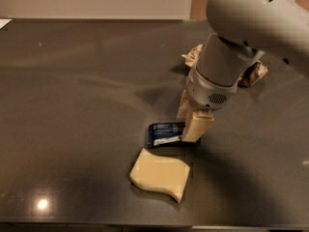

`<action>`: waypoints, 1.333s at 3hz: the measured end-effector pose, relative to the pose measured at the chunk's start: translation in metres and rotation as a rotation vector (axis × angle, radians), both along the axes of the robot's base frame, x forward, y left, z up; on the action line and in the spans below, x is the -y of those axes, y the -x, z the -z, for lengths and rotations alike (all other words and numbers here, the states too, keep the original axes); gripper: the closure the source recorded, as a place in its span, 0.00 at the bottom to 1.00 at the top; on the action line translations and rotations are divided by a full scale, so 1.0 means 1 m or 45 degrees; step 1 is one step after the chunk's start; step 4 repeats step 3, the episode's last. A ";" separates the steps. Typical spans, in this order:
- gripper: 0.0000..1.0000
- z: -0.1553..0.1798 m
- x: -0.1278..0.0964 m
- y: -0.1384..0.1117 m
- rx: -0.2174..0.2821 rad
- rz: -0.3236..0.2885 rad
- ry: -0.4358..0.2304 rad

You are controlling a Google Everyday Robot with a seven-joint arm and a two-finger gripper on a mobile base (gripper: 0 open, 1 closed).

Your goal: Move rxbar blueberry near sponge

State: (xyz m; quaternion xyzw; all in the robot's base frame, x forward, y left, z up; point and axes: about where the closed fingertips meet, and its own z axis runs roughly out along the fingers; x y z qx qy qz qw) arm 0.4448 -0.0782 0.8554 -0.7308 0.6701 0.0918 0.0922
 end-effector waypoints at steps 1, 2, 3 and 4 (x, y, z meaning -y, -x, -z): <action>0.13 0.000 -0.001 0.000 0.004 0.000 -0.001; 0.00 0.000 -0.001 0.000 0.007 -0.001 -0.001; 0.00 0.000 -0.001 0.000 0.007 -0.001 -0.001; 0.00 0.000 -0.001 0.000 0.007 -0.001 -0.001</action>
Offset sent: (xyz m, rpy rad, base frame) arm 0.0001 0.0007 0.0002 0.0004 -0.0028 0.0002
